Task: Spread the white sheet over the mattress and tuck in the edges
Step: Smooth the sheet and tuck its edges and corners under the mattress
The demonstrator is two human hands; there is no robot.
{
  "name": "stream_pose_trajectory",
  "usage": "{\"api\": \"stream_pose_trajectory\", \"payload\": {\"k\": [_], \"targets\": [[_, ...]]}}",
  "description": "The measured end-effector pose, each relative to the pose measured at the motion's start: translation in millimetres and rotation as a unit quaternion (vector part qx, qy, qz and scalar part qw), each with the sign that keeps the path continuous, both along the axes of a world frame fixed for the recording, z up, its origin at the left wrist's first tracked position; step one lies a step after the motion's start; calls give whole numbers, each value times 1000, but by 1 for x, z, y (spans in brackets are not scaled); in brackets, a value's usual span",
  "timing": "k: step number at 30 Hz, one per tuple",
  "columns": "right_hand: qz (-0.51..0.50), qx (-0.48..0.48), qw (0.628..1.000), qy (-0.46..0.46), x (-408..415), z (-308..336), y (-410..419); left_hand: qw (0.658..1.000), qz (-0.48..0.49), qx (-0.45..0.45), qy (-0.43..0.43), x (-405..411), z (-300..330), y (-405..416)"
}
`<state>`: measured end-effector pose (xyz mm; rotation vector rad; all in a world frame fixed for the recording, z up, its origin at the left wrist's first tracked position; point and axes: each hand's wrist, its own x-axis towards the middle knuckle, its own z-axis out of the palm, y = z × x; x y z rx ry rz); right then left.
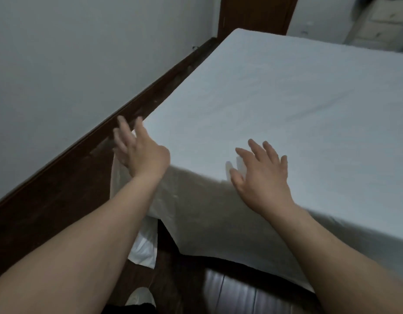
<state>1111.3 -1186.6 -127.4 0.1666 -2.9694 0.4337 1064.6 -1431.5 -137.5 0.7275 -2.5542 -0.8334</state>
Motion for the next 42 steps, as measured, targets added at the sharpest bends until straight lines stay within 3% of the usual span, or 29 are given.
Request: {"api": "stream_pose_trajectory", "payload": {"k": [3,6,8,13,15,18,21,23,25,27,30,34,42], "targets": [[-104,10,993,-59,0,4,50,951,-276,-119,-69,15,19,61],[-165,21,967,-193,17,-3,101,856,-410,-226,-219,38,5,109],[-141,45,960,-240,34,-5,126,825,-412,-289,-256,52,-8,125],[-37,95,952,-288,83,12,150,809,-371,-357,-282,79,18,152],[-17,39,962,-270,93,27,158,796,-383,-385,-266,84,40,169],[-110,-125,975,-146,107,41,181,792,-452,-314,-264,81,63,206],[-181,-60,979,-75,112,36,223,796,-509,-263,-194,79,65,252],[-221,-43,968,-109,115,22,258,784,-533,-284,-144,82,55,284],[-227,-28,955,-189,122,8,287,755,-559,-284,-191,83,40,305],[-191,-1,948,-253,135,2,303,702,-567,-331,-276,89,28,320],[-162,-9,957,-242,154,18,311,654,-575,-417,-261,93,44,340],[-185,-74,945,-260,195,36,334,626,-612,-407,-261,93,82,369],[-350,-135,920,-114,278,78,407,615,-685,-369,-124,145,101,469]]}}
